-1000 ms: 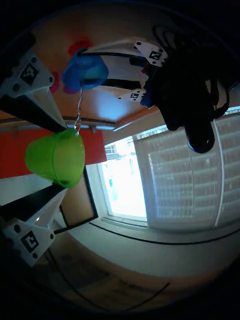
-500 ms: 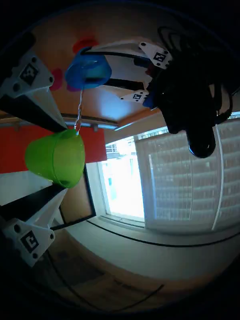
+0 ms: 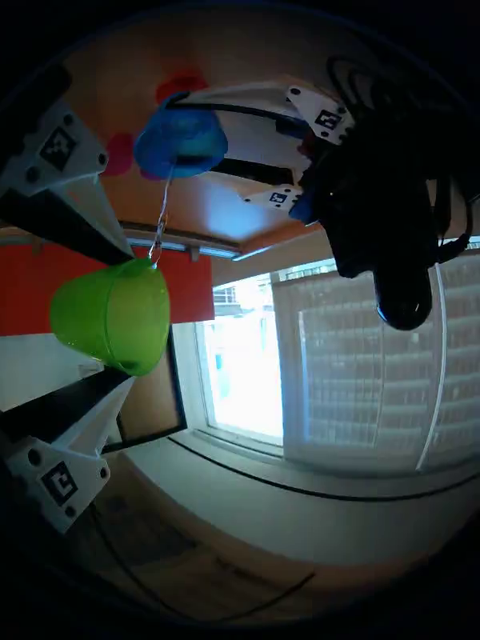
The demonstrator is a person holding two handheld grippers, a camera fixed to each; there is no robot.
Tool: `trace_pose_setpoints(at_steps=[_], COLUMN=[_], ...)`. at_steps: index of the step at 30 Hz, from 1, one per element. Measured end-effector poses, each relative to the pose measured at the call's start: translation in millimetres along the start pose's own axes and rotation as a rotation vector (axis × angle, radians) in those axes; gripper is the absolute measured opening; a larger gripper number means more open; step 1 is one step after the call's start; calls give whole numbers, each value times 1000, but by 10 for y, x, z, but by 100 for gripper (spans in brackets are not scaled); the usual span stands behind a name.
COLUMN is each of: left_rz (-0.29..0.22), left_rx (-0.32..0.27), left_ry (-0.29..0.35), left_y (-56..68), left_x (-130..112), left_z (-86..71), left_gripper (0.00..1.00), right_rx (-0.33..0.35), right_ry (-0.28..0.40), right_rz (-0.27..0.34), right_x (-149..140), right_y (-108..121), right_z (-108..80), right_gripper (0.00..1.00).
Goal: Pour water
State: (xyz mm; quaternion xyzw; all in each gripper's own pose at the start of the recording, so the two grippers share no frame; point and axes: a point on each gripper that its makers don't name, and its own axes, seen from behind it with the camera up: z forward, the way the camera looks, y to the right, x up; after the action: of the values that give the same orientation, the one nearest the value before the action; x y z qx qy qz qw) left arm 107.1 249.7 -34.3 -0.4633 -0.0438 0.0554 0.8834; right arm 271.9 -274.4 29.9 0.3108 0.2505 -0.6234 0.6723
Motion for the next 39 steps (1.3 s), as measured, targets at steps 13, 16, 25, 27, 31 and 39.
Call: trace_pose_setpoints(at_steps=[13,16,25,27,31,39], left_rz=[0,-1,-4,-4,-7,-9], left_rx=[6,7,10,10,10,16], left_ry=[0,0,2,4,6,6], left_y=[-26,-34,-48,-50,-55,-81], left_x=[-5,-10,0,4,1,-13], left_z=[3,5,-6,-8,-6,-8], left_gripper=[85,85,85,85,85,85], right_rx=[-8,-11,-12,-12,-11,-11], right_ry=[-2,1,8,8,11,16], right_rz=[-48,-60,-102,-112,-126,-146], right_x=[14,26,47,47,52,67], right_y=[38,53,48,52,58,68], right_z=[-1,3,17,23,31,33], right_gripper=[90,90,90,90,90,90])
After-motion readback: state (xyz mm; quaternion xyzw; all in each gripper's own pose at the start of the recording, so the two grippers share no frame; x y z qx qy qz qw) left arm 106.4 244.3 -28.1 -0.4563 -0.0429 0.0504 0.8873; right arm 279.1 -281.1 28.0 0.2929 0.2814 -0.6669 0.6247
